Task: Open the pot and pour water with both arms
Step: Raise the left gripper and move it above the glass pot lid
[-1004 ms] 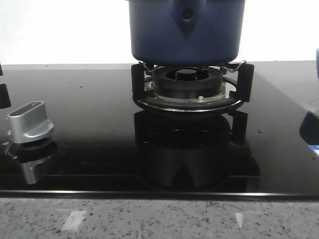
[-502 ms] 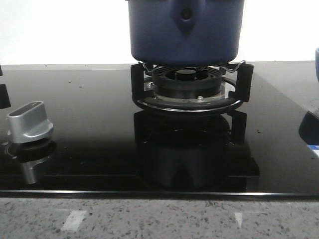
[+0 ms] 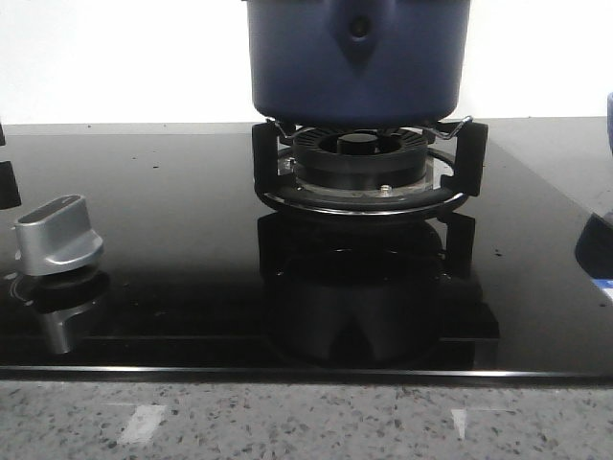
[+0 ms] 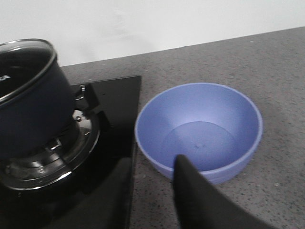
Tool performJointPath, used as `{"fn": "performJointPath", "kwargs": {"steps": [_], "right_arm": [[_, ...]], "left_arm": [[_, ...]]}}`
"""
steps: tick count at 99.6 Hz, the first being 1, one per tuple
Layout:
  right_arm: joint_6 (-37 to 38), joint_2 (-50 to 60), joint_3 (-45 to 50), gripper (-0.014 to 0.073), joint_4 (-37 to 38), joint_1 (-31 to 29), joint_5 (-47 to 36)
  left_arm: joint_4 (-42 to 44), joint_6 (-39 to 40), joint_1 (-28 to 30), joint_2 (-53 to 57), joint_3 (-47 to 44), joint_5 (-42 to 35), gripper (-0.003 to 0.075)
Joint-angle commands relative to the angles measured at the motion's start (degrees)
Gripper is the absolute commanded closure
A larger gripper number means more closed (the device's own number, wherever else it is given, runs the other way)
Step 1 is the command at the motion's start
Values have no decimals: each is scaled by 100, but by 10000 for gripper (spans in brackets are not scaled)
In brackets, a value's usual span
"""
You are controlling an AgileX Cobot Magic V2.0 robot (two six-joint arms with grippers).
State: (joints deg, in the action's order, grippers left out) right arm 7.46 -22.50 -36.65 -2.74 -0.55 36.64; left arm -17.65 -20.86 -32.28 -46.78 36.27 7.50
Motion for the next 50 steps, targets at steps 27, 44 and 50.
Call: {"fn": "performJointPath", "kwargs": {"steps": [27, 44, 50], "right_arm": [[-68, -131, -260, 190, 51, 75, -562], [-68, -131, -260, 190, 51, 75, -591], [-68, -131, -260, 190, 51, 75, -639]], "left_arm": [[-455, 51, -245, -664, 320, -2310, 247], [-312, 51, -245, -1027, 958, -1484, 247], [-288, 51, -245, -1225, 1238, -1264, 247]]}}
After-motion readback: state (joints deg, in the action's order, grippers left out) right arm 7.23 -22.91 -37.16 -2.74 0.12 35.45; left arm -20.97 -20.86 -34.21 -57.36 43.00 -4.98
